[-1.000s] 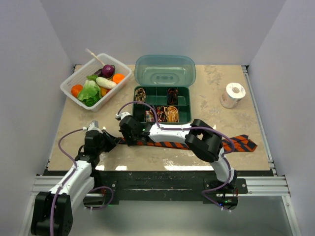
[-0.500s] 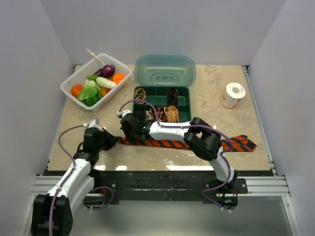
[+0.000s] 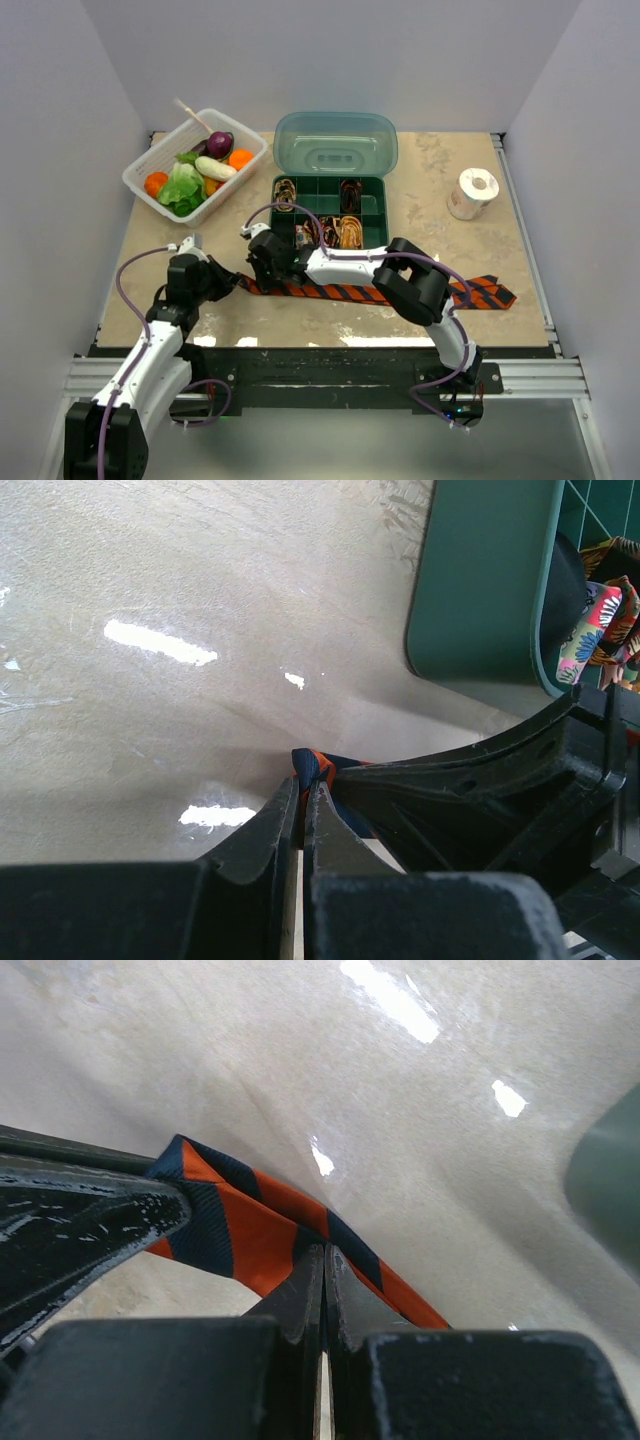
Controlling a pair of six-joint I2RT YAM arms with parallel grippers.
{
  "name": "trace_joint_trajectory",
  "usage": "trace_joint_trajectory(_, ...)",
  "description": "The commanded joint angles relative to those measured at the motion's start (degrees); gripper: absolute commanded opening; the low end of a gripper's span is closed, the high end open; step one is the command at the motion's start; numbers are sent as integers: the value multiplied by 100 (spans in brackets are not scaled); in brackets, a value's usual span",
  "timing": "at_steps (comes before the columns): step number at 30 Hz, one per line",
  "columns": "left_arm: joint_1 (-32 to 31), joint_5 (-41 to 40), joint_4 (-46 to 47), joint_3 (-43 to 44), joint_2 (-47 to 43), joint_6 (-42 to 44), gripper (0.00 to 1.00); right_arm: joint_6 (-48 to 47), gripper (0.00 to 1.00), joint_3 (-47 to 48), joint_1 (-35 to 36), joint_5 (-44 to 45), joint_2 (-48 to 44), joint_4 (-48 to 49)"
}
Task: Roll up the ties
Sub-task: Roll the tie at the center of the board.
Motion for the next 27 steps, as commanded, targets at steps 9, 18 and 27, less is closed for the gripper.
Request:
trace_joint_trajectory(9,-33,397,395,158,-114,262,0,753,0,-461,-30,-907,9,1130)
trace_joint_trajectory(18,-68,828,650,-35,-395,183,0,1562,0,-1173,-293,-1232,-105,2053)
trace_joint_trajectory(27,-287,1013,914,-334,-694,34,0,1835,0,-1437,-408,-1338,0,2378)
